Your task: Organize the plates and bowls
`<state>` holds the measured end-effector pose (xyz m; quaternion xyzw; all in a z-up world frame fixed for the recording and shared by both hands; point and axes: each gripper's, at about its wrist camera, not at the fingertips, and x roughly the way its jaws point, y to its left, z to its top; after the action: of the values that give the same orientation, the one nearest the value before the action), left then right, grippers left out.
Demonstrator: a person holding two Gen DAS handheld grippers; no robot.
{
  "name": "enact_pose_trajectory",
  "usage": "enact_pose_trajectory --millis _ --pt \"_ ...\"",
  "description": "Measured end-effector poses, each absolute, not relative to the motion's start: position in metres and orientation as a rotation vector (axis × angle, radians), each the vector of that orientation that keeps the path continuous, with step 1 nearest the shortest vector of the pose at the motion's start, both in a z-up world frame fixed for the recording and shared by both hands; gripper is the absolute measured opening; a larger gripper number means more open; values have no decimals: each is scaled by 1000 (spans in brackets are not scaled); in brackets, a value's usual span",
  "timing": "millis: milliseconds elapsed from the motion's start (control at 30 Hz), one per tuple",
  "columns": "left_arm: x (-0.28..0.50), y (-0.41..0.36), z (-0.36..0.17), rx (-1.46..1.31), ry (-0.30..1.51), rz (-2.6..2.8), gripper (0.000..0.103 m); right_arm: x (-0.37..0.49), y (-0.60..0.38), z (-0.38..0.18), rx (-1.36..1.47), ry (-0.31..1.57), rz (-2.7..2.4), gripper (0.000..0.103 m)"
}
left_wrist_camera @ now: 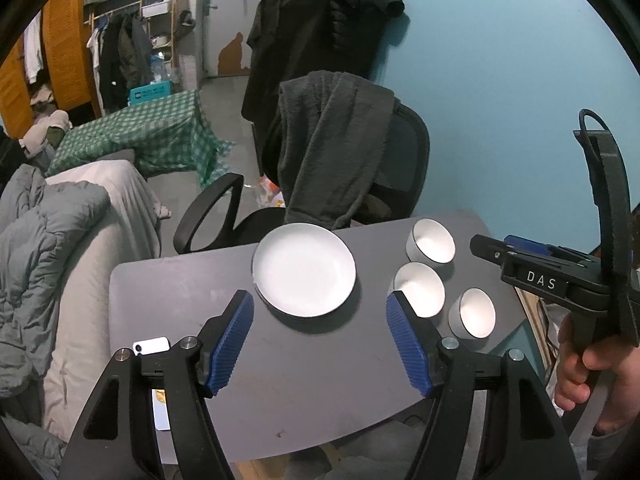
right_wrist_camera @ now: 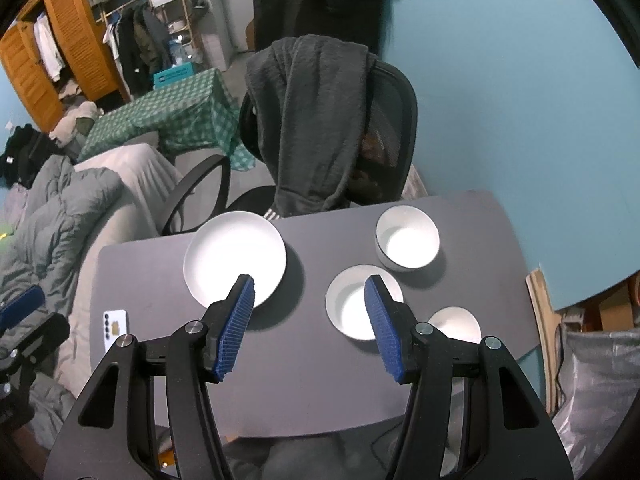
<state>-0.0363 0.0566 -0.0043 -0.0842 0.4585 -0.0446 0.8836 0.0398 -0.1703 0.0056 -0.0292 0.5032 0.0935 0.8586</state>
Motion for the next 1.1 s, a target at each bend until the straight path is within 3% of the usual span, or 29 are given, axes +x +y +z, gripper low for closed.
enact_pose_trajectory --millis 1100 --pt "-50 28 9 -188 953 -282 70 -2 -202 30 -33 1039 92 56"
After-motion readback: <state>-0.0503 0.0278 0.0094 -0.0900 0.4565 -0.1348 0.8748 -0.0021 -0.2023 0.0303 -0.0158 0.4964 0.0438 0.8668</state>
